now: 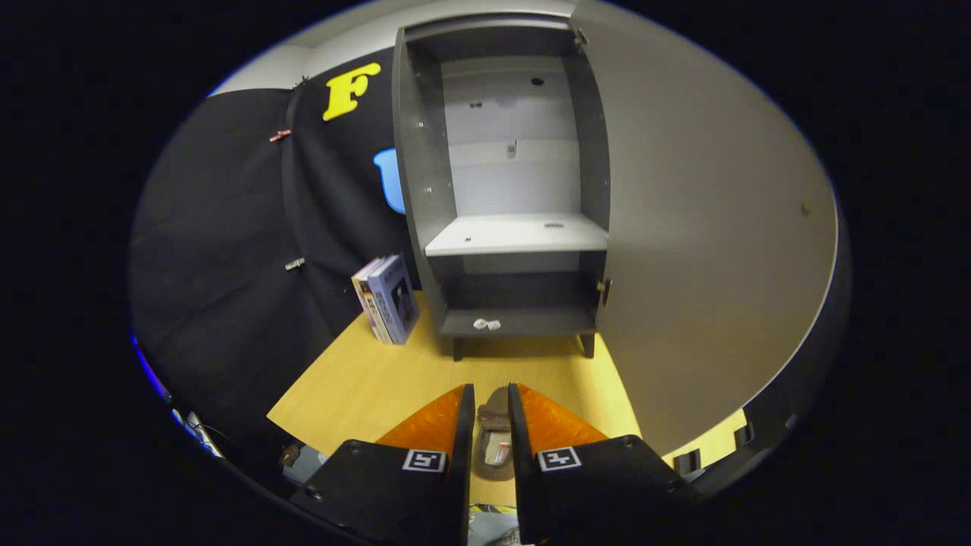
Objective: Open the shoe cabinet door, grab the shoes and put them into the shoe cabinet, then close the shoe cabinet door.
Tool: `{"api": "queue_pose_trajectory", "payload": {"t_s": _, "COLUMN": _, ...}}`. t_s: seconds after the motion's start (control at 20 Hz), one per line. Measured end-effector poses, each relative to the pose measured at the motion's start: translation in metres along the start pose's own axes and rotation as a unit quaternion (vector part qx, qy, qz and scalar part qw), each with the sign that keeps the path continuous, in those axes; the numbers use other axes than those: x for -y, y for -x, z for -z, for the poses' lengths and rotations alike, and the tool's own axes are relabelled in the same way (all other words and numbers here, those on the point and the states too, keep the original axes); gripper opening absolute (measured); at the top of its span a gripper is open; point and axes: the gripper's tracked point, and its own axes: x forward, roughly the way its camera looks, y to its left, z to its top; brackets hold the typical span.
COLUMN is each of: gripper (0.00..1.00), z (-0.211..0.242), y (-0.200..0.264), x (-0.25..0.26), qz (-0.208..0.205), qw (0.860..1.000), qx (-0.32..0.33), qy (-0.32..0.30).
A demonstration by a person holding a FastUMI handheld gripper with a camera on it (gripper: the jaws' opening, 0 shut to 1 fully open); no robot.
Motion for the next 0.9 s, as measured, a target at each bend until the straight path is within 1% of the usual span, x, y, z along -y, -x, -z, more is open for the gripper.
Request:
{"api": "queue_pose_trajectory", "payload": {"t_s": 0.25, "gripper": 0.29, "z": 0.066, "y": -0.060, "x": 0.000, "qz": 0.033, "qw": 0.996, "qx": -0.083, "qy": -0.022}}
{"api": "queue_pose_trajectory", "payload": {"t_s": 0.4, "gripper": 0.29, "z": 0.107, "y": -0.091, "x": -0.003, "qz": 0.040, "qw": 0.990, "qx": -0.129, "qy": -0.038}}
{"api": "queue_pose_trajectory", "payload": {"t_s": 0.6, "gripper": 0.29, "z": 0.149, "y": -0.121, "x": -0.006, "qz": 0.048, "qw": 0.983, "qx": -0.167, "qy": -0.053}}
{"api": "queue_pose_trajectory", "payload": {"t_s": 0.7, "gripper": 0.26, "z": 0.166, "y": -0.136, "x": -0.005, "qz": 0.053, "qw": 0.981, "qx": -0.178, "qy": -0.048}}
{"api": "queue_pose_trajectory", "payload": {"t_s": 0.9, "gripper": 0.26, "z": 0.194, "y": -0.158, "x": -0.004, "qz": 0.060, "qw": 0.977, "qx": -0.200, "qy": -0.046}}
